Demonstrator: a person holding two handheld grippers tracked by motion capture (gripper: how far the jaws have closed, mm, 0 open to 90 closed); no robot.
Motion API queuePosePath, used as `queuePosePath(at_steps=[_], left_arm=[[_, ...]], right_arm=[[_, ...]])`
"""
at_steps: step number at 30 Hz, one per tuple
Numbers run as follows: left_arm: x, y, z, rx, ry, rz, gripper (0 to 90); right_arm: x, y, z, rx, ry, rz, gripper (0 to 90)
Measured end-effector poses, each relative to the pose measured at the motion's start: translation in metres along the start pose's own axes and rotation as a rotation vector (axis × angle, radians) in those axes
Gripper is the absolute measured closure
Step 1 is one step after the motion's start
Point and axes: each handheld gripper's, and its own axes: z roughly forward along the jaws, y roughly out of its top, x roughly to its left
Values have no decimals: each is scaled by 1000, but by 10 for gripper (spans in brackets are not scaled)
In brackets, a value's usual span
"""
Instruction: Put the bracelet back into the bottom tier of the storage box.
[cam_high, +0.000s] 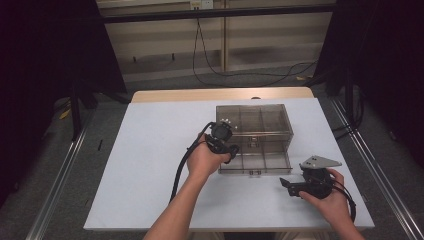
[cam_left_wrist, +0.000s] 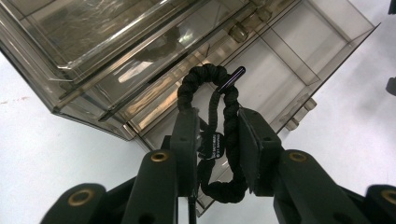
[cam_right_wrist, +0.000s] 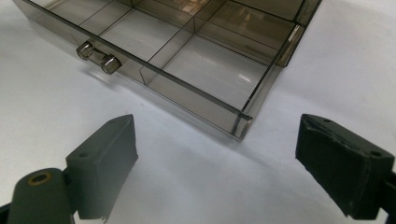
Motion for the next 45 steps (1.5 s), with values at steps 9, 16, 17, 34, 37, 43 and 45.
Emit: queuePosePath(at_steps=[9, 16, 17, 34, 37, 43, 45], left_arm=[[0, 2, 4, 1, 2, 9, 709], [2, -2, -3, -11, 17, 19, 660], [2, -3, -4, -16, 14, 11, 657], [9, -28, -13, -35, 6, -2, 605], [12, -30, -15, -39, 7, -6, 605], [14, -32, -22, -47, 14, -10, 605], [16, -32, -24, -51, 11, -12, 605]], right_arm=[[0, 0, 1, -1, 0, -7, 124], [0, 0, 0, -1, -1, -9, 124], [0, 0, 0, 0, 0, -8, 124], [1, 1, -2, -8, 6, 0, 132], [2, 1, -1, -3, 11, -2, 134], [3, 1, 0, -2, 13, 0, 140], [4, 1, 0, -1, 15, -6, 142]])
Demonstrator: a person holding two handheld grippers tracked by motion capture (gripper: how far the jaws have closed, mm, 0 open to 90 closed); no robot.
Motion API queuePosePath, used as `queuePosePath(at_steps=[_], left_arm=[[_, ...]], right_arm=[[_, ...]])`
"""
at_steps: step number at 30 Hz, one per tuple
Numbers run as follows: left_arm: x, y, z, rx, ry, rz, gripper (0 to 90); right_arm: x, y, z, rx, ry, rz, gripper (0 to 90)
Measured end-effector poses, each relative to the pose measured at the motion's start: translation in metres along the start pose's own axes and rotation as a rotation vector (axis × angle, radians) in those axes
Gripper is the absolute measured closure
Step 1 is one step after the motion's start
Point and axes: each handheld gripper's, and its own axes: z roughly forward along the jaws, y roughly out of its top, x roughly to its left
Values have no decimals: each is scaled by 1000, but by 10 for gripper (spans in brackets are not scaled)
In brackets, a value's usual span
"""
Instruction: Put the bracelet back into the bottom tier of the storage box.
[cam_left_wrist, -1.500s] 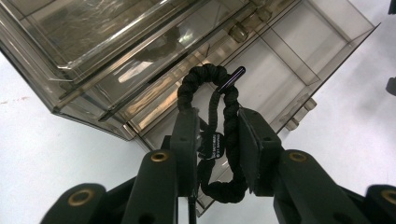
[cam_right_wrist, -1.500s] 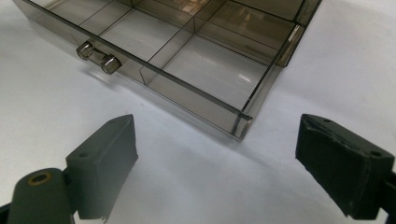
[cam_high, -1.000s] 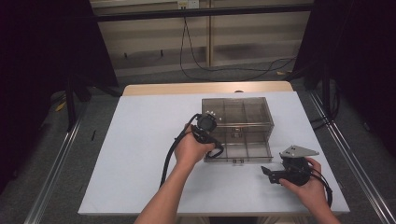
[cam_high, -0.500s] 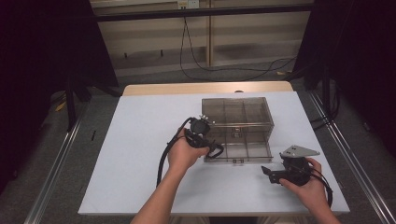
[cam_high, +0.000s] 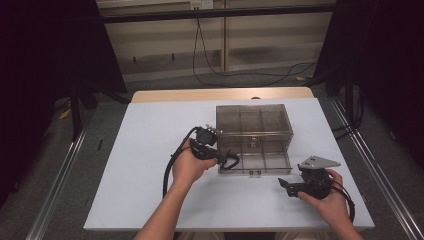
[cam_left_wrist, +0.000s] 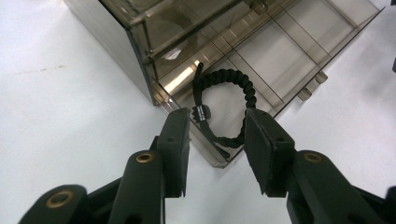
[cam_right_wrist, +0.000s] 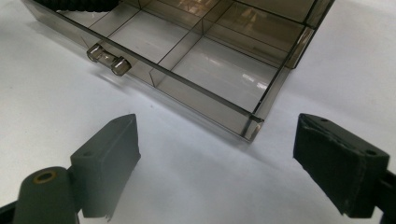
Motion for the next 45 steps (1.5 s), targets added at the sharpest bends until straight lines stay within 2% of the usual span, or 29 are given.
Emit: queuePosePath(at_steps=[7, 10, 16, 32, 42, 45], left_arm=[[5, 5, -7, -15, 10, -3, 623], [7, 9, -11, -24, 20, -33, 642], [11, 16, -15, -36, 26, -55, 685], [13, 36, -19, -58, 37, -46, 733], [17, 48, -19, -67, 50, -52, 776], [18, 50, -18, -72, 55, -66, 789]], right_arm=[[2, 0, 1, 2, -2, 3, 150], [2, 1, 2, 3, 4, 4, 153], [3, 0, 2, 6, 3, -1, 153], [2, 1, 3, 2, 5, -5, 152], [2, 1, 3, 1, 5, -4, 151], [1, 1, 2, 3, 6, 1, 151]])
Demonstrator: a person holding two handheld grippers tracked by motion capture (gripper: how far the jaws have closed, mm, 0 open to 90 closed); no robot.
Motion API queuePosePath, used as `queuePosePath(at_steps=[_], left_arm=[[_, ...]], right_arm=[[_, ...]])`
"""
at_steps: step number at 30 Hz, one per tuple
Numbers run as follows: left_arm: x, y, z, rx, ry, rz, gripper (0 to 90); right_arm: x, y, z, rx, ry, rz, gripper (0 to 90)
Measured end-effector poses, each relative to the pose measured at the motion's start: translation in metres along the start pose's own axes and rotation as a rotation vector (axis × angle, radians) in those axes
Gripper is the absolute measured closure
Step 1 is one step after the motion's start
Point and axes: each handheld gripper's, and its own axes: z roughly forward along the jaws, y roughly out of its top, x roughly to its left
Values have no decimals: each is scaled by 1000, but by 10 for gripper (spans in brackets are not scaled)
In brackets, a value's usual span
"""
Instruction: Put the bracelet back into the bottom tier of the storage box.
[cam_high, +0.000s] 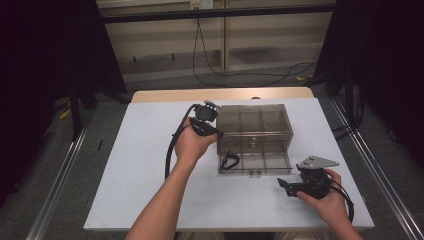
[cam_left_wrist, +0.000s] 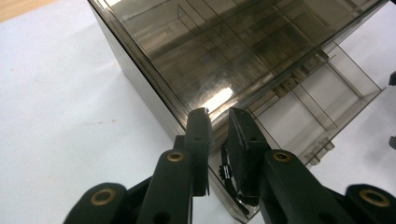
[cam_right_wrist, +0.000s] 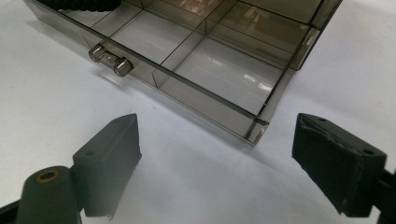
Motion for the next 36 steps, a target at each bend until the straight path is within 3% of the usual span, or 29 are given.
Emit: queuePosePath(at_steps=[7, 15, 24, 36], left_arm=[[5, 2, 4, -2, 35, 4, 835], [5, 5, 8, -21, 32, -10, 846], [1, 5, 11, -29, 44, 10, 860], [-1, 3, 12, -39, 56, -6, 899]], right_arm=[[-1, 0, 0, 0, 0, -2, 150], [0, 0, 1, 5, 1, -1, 151], [1, 0, 1, 10, 2, -3, 157], [6, 1, 2, 11, 3, -28, 247]])
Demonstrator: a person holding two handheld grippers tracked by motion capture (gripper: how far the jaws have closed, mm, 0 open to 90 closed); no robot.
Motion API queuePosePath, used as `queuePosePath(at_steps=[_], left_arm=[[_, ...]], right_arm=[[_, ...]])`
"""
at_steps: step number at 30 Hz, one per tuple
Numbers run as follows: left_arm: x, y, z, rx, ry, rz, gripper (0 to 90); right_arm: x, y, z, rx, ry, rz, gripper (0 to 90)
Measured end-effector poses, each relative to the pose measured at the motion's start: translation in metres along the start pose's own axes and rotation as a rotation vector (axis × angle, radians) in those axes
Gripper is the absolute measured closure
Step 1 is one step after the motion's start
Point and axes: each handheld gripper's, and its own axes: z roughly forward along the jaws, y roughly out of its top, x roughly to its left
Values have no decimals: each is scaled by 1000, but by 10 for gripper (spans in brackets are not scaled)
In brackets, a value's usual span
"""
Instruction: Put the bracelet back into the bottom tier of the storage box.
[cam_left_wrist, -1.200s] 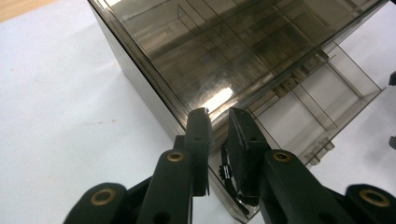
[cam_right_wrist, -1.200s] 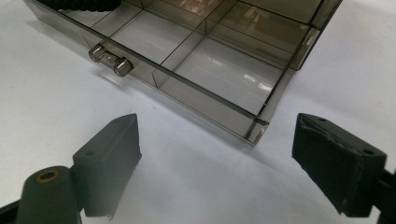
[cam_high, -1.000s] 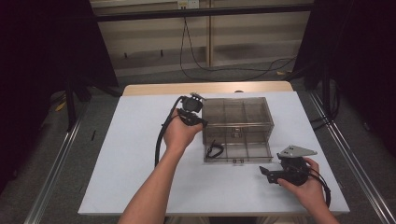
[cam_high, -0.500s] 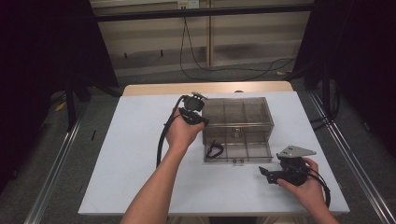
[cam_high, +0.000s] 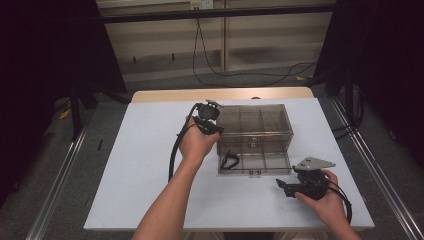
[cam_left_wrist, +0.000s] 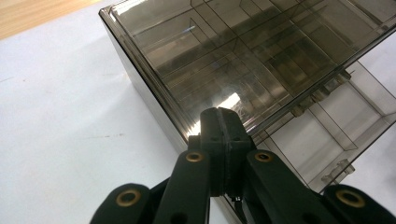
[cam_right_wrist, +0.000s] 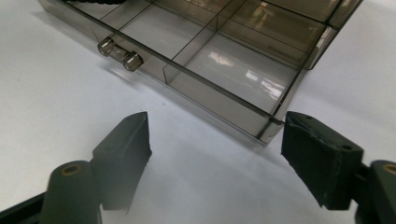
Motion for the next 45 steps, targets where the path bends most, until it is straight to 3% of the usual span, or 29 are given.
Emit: queuePosePath(at_steps=[12, 21, 34, 45], left_arm=[[0, -1, 0, -9, -4, -13, 900], [0, -2, 0, -14, -6, -18, 900], [-2, -2, 0, -15, 5, -18, 900], [-2, -2, 0, -8, 9, -22, 900]], right_arm=[[0, 5, -7, -15, -3, 46, 306], [6, 4, -6, 4, 13, 44, 489], [11, 9, 2, -12, 49, 25, 744], [17, 13, 6, -5, 51, 2, 881]])
